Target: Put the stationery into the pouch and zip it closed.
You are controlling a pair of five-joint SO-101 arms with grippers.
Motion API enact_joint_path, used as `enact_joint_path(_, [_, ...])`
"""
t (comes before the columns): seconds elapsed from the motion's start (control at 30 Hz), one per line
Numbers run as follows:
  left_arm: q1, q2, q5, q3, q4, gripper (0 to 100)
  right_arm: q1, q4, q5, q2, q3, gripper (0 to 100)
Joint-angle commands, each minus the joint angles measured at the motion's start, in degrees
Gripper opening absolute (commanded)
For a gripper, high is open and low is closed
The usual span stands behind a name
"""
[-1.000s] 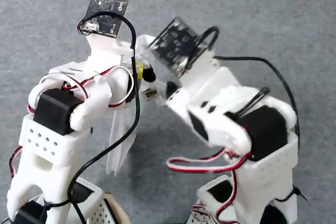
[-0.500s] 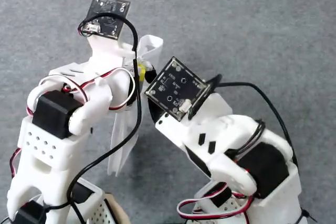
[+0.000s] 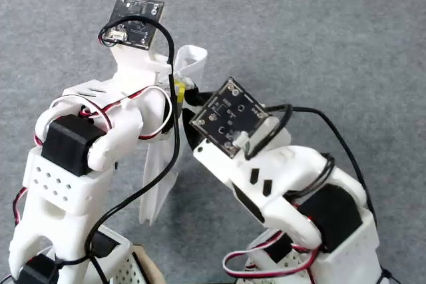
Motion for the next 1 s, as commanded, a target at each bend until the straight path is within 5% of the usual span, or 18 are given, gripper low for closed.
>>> enact_joint_path(0.0, [0.66, -0.88, 0.70, -2.86, 0.00, 3, 1.41, -2.29, -0.09, -0.57, 1.10, 3.6])
enact_joint_path(0.33, [0.84, -0.88, 0.70, -3.30, 0.26, 3, 4.66, -4.04, 2.20, -0.31, 1.54, 4.0])
enact_joint_path(0.57, [0.84, -1.76, 0.70, -3.47, 1.14, 3, 4.92, -4.31, 4.04, -0.40, 4.18, 15.9])
enact_joint_path(0.97, [3.74, -6.86, 0.62, -2.77, 1.14, 3, 4.48, -5.89, -2.55, -0.22, 4.97, 15.9])
